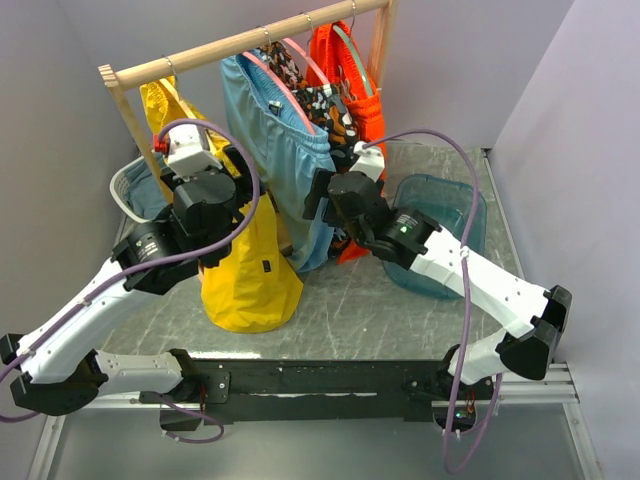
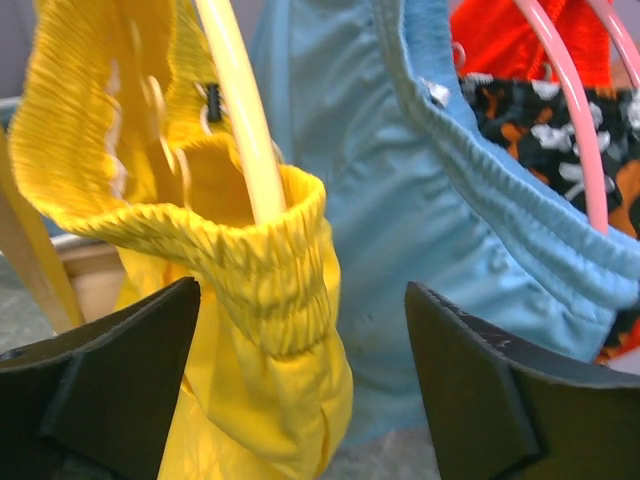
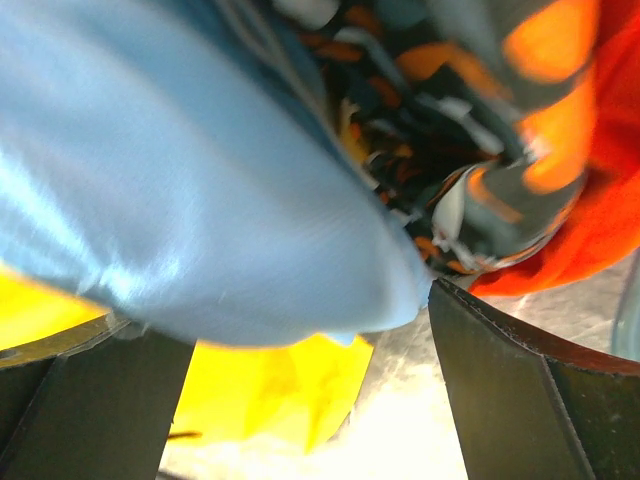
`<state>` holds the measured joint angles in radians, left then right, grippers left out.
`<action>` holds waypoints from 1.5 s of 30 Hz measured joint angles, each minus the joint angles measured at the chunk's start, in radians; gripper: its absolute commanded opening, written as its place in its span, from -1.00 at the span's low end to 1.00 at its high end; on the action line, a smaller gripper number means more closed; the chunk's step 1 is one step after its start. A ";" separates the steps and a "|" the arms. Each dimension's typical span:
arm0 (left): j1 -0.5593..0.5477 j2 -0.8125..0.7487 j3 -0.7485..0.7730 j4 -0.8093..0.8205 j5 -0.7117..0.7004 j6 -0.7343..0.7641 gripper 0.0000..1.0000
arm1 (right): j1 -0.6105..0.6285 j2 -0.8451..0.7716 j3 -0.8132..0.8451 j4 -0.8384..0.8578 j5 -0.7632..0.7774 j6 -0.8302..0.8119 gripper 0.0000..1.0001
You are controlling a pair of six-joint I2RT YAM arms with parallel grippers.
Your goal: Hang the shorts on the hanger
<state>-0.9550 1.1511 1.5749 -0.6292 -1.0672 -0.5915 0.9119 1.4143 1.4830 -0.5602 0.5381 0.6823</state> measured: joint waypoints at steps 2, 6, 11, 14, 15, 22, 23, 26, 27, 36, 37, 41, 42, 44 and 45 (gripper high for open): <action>0.000 -0.002 0.018 -0.051 0.045 -0.009 0.93 | 0.015 -0.014 -0.017 0.007 -0.015 0.000 1.00; 0.000 -0.030 0.041 -0.150 0.135 -0.020 0.93 | 0.039 -0.080 -0.080 0.027 -0.047 0.002 1.00; 0.000 -0.100 0.072 -0.249 0.261 -0.021 0.93 | 0.055 -0.207 -0.165 0.056 -0.084 0.009 1.00; 0.000 -0.135 0.077 -0.303 0.342 -0.023 0.93 | 0.061 -0.277 -0.211 0.079 -0.088 0.013 1.00; -0.001 -0.146 0.074 -0.319 0.365 -0.024 0.93 | 0.061 -0.304 -0.235 0.087 -0.087 0.015 1.00; -0.090 -0.250 -0.135 -0.375 0.503 -0.092 0.93 | 0.065 -0.484 -0.410 0.104 -0.070 0.043 1.00; -0.135 -0.253 -0.174 -0.382 0.501 -0.113 0.93 | 0.066 -0.502 -0.429 0.101 -0.063 0.047 1.00; -0.305 -0.225 -0.276 -0.385 0.489 -0.195 0.93 | 0.066 -0.549 -0.481 0.103 -0.037 0.062 1.00; -0.351 -0.210 -0.300 -0.384 0.484 -0.222 0.93 | 0.066 -0.559 -0.497 0.103 -0.029 0.066 1.00; -0.473 -0.114 -0.647 -0.075 0.487 -0.314 0.93 | 0.066 -0.684 -0.702 0.080 0.043 0.156 1.00; -0.473 -0.113 -0.689 -0.017 0.495 -0.315 0.93 | 0.066 -0.698 -0.724 0.073 0.049 0.168 1.00; -0.474 -0.109 -0.828 0.209 0.532 -0.315 0.93 | 0.066 -0.754 -0.799 0.050 0.063 0.206 1.00; -0.474 -0.103 -0.853 0.260 0.542 -0.315 0.93 | 0.066 -0.767 -0.812 0.042 0.066 0.215 1.00; -0.473 -0.079 -0.873 0.330 0.550 -0.315 0.93 | 0.066 -0.789 -0.828 0.029 0.071 0.228 1.00; -0.473 -0.064 -0.873 0.357 0.554 -0.315 0.93 | 0.066 -0.797 -0.832 0.027 0.072 0.233 1.00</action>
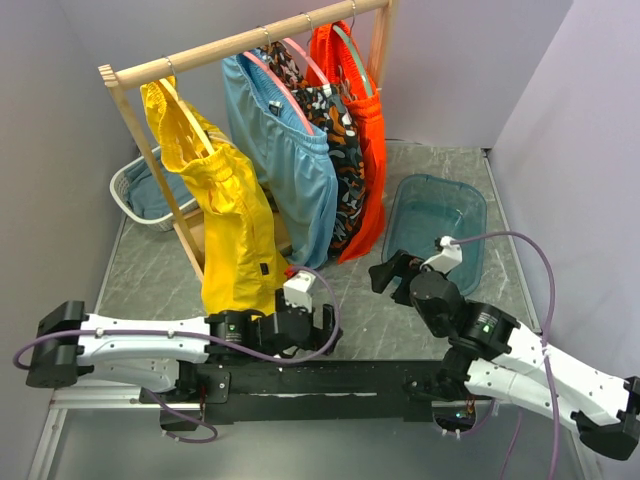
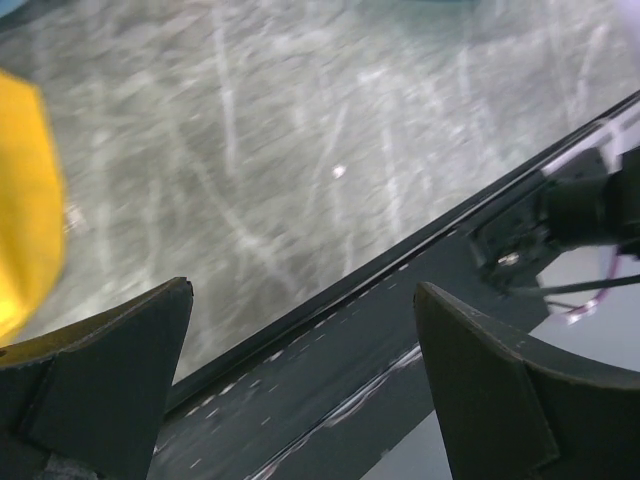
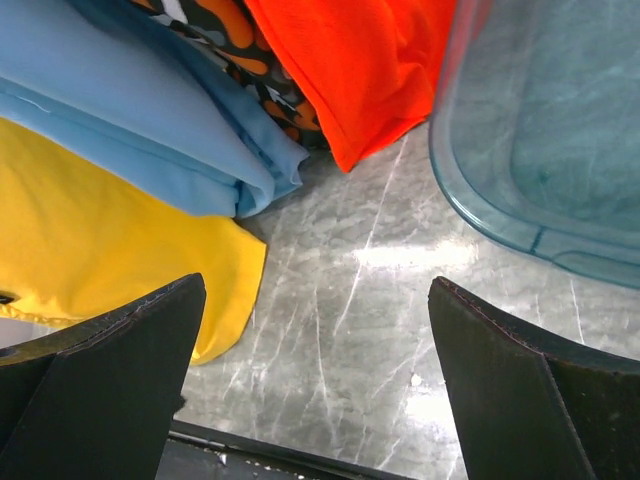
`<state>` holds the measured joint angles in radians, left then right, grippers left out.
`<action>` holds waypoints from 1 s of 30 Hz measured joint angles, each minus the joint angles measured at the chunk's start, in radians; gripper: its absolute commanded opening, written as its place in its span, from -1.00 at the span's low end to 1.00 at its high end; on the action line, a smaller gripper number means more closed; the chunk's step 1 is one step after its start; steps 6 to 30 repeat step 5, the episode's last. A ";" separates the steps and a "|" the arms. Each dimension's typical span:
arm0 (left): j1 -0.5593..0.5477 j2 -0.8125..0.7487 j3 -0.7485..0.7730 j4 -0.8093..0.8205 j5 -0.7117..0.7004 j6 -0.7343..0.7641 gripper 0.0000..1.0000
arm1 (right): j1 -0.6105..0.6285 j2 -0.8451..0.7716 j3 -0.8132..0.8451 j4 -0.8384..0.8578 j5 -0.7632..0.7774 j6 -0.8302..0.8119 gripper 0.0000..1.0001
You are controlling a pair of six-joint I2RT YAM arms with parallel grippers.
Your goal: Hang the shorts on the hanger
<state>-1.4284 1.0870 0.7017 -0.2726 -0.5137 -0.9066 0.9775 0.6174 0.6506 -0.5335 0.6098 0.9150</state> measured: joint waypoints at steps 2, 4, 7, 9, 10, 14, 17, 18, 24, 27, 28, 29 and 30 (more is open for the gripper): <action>0.000 0.029 0.000 0.059 0.005 0.003 0.93 | 0.000 -0.017 -0.009 -0.010 0.003 0.010 1.00; 0.000 0.046 0.000 0.096 0.011 0.006 0.93 | 0.000 -0.030 -0.018 -0.010 0.004 0.013 1.00; 0.000 0.048 0.000 0.107 0.013 0.007 0.93 | 0.000 -0.035 -0.022 -0.012 0.005 0.014 1.00; 0.000 0.048 0.000 0.107 0.013 0.007 0.93 | 0.000 -0.035 -0.022 -0.012 0.005 0.014 1.00; 0.000 0.048 0.000 0.107 0.013 0.007 0.93 | 0.000 -0.035 -0.022 -0.012 0.005 0.014 1.00; 0.000 0.048 0.000 0.107 0.013 0.007 0.93 | 0.000 -0.035 -0.022 -0.012 0.005 0.014 1.00; 0.000 0.048 0.000 0.107 0.013 0.007 0.93 | 0.000 -0.035 -0.022 -0.012 0.005 0.014 1.00; 0.000 0.048 0.000 0.107 0.013 0.007 0.93 | 0.000 -0.035 -0.022 -0.012 0.005 0.014 1.00; 0.000 0.048 0.000 0.107 0.013 0.007 0.93 | 0.000 -0.035 -0.022 -0.012 0.005 0.014 1.00; 0.000 0.048 0.000 0.107 0.013 0.007 0.93 | 0.000 -0.035 -0.022 -0.012 0.005 0.014 1.00; 0.000 0.048 0.000 0.107 0.013 0.007 0.93 | 0.000 -0.035 -0.022 -0.012 0.005 0.014 1.00; 0.000 0.048 0.000 0.107 0.013 0.007 0.93 | 0.000 -0.035 -0.022 -0.012 0.005 0.014 1.00; 0.000 0.048 0.000 0.107 0.013 0.007 0.93 | 0.000 -0.035 -0.022 -0.012 0.005 0.014 1.00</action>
